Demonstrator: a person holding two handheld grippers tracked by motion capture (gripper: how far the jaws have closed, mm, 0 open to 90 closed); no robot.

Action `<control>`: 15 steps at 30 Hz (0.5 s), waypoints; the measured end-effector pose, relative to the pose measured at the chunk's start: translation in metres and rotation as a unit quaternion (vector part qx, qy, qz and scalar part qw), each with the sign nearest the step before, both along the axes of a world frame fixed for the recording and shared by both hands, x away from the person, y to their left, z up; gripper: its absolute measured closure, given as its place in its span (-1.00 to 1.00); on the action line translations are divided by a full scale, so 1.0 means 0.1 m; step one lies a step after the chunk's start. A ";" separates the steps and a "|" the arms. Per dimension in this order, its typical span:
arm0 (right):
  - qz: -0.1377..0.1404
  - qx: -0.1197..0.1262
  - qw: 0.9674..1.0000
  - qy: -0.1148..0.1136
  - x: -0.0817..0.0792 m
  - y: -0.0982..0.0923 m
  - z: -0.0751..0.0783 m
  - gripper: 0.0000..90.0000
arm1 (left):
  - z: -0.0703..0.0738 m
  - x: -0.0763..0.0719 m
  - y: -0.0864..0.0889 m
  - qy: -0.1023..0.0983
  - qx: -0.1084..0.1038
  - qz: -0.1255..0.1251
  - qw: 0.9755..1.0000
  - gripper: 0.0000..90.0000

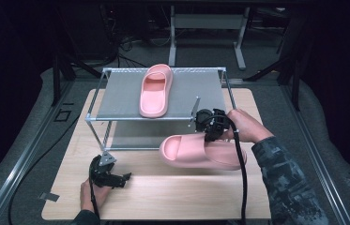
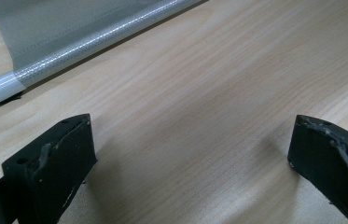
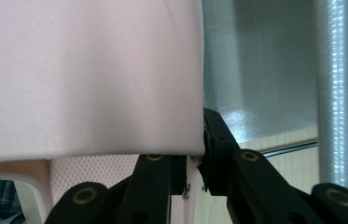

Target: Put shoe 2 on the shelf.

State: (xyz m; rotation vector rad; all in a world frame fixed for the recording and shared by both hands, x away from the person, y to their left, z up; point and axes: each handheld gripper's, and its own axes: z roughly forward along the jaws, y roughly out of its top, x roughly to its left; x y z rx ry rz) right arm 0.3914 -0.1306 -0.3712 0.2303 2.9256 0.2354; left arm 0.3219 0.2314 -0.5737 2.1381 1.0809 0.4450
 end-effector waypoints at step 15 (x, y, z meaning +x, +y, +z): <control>-0.016 -0.002 1.000 -0.007 0.08 -0.06 0.41 0.84 | 0.00 0.00 0.00 0.000 0.001 -0.001 1.000 -0.98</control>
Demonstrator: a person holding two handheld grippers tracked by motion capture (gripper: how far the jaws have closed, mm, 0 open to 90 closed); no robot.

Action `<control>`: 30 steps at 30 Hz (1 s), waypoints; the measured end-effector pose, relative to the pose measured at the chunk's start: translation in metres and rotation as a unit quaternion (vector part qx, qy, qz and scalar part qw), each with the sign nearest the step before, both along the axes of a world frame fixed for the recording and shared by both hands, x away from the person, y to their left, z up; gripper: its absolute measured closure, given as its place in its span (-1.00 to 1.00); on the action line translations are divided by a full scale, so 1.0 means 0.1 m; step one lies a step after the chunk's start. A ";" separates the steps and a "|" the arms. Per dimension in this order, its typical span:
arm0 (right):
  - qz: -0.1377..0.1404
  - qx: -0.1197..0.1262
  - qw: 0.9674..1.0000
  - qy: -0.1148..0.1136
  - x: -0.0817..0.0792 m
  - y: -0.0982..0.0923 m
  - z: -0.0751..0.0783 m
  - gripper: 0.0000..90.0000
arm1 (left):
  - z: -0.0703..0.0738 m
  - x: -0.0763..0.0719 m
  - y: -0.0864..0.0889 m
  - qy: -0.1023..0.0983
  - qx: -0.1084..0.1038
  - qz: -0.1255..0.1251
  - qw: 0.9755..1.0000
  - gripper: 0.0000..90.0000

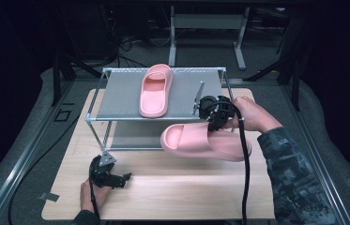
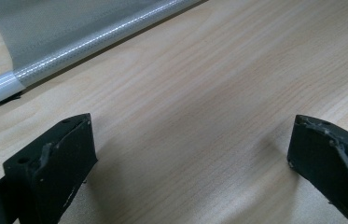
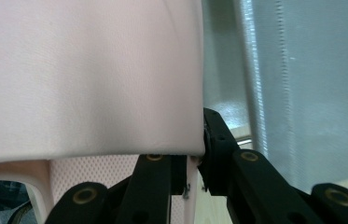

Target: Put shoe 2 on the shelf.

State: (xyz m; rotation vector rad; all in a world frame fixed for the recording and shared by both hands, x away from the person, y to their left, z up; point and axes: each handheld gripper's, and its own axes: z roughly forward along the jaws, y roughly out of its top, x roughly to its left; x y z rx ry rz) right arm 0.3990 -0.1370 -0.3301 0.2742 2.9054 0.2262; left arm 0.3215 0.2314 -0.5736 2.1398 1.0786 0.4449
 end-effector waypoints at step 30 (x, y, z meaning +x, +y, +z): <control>-0.097 -0.005 0.995 -0.030 0.44 -0.05 0.51 0.83 | 0.00 0.00 0.00 0.000 0.001 -0.001 1.000 -0.98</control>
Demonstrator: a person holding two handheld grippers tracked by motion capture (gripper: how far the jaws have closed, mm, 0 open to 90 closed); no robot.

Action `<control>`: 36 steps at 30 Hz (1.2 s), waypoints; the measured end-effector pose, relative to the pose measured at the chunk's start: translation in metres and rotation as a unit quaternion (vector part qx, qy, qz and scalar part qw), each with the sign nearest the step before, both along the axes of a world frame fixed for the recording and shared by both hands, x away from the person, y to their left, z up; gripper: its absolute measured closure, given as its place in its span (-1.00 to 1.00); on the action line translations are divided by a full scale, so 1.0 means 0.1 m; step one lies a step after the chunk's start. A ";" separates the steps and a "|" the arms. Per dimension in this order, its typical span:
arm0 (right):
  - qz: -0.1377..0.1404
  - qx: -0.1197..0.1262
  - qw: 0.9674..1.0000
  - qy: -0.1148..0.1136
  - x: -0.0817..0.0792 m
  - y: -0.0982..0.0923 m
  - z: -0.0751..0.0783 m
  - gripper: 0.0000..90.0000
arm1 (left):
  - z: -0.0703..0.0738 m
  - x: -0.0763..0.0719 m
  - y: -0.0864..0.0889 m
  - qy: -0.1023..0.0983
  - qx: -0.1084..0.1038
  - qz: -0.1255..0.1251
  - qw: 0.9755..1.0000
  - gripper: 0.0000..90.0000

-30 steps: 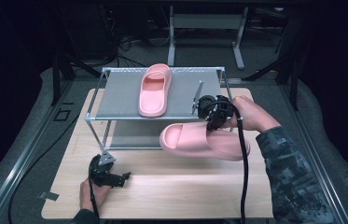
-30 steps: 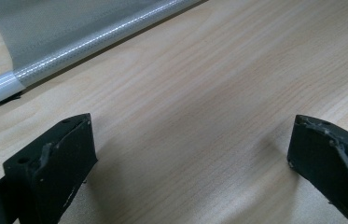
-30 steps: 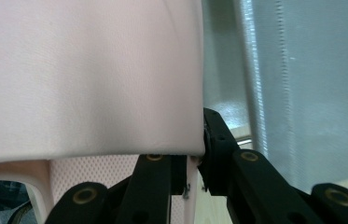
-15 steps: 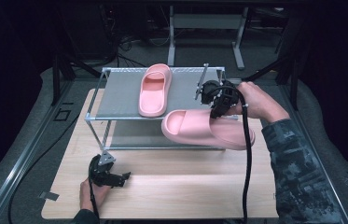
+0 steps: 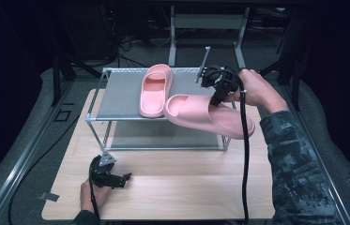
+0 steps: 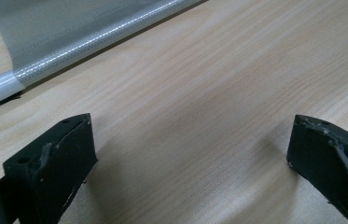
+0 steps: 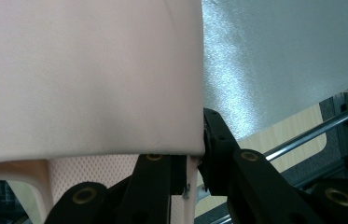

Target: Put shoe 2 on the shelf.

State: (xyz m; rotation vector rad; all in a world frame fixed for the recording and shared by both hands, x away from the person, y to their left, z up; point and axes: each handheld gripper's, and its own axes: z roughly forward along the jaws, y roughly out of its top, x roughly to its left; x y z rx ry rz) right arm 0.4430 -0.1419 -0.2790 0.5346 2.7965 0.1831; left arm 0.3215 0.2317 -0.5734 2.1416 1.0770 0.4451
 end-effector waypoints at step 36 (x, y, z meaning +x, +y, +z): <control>-0.291 -0.003 0.956 0.043 0.92 0.13 -0.23 0.84 | 0.00 -0.01 0.00 0.000 0.000 0.001 1.000 -0.98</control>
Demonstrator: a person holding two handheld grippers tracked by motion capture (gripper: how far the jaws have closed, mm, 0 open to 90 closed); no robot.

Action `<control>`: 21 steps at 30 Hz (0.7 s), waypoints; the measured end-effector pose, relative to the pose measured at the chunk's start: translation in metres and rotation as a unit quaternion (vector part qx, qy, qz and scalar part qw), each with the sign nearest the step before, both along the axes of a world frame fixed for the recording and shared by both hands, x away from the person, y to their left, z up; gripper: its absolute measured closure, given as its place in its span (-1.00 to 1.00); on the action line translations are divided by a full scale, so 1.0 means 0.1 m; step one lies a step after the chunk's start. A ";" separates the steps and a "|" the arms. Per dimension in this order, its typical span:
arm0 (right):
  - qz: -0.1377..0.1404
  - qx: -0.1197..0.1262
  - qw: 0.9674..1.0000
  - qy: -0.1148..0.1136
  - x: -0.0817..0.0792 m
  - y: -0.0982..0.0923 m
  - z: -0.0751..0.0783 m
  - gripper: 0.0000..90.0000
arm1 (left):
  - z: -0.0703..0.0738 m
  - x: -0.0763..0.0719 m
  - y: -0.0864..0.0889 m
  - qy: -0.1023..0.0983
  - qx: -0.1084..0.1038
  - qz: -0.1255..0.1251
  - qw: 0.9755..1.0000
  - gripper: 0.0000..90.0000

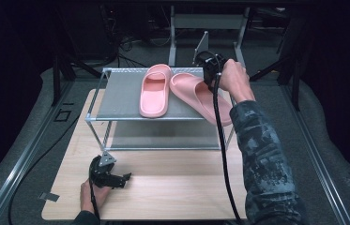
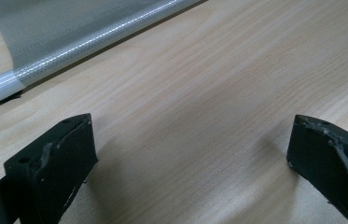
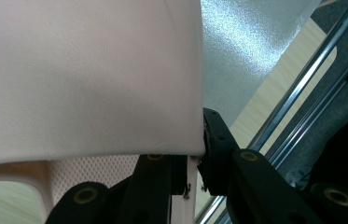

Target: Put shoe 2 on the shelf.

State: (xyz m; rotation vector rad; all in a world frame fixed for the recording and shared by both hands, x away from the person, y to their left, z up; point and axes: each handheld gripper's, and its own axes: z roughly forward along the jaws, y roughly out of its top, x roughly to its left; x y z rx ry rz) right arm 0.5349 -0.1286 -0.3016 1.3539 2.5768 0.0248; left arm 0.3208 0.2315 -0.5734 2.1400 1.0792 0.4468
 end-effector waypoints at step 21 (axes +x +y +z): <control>-0.153 0.040 0.987 0.003 0.38 -0.03 -0.15 0.84 | 0.00 -0.01 0.00 -0.001 0.001 0.002 1.000 -0.97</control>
